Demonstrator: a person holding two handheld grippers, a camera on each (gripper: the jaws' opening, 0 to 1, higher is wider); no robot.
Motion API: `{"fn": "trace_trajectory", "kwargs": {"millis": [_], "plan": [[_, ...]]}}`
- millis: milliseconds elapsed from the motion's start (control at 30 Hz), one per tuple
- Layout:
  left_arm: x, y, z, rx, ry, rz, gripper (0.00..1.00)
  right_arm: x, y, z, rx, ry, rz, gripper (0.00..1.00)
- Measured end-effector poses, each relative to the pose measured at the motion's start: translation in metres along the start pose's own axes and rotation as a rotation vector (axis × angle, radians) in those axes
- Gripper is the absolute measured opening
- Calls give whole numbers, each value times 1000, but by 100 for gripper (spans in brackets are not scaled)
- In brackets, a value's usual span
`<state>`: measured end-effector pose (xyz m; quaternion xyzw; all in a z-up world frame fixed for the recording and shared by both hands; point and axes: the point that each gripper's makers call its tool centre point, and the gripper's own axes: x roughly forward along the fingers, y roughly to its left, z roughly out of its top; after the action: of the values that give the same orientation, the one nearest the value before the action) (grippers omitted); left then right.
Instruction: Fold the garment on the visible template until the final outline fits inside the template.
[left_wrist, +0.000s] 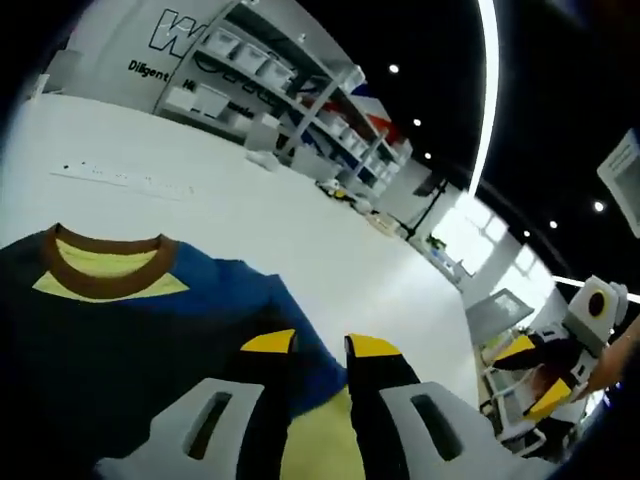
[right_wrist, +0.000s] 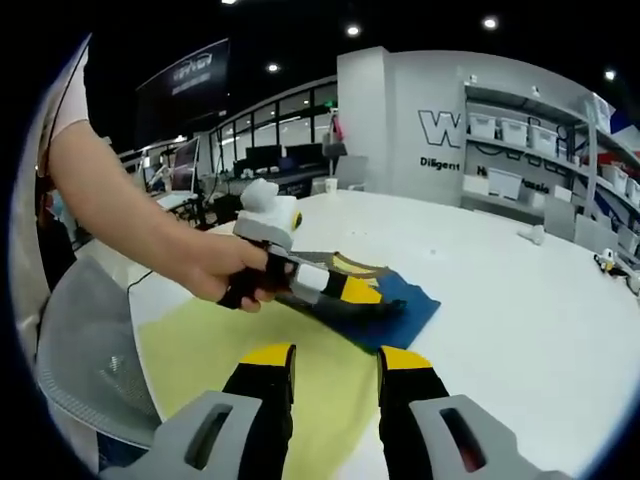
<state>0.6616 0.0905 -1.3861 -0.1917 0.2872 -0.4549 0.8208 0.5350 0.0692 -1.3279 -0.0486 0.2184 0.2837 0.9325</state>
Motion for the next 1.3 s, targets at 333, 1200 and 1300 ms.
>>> {"fn": "trace_trajectory", "kwargs": {"millis": [333, 1200, 1300], "plan": [[-52, -21, -4, 115, 27, -83, 21, 6, 8, 0, -20, 2, 34, 27], [-264, -6, -111, 589, 430, -123, 21, -3, 72, -73, -216, 182, 344, 29], [-281, 0, -129, 648, 496, -127, 20, -11, 76, -89, -254, 228, 374, 28]]}}
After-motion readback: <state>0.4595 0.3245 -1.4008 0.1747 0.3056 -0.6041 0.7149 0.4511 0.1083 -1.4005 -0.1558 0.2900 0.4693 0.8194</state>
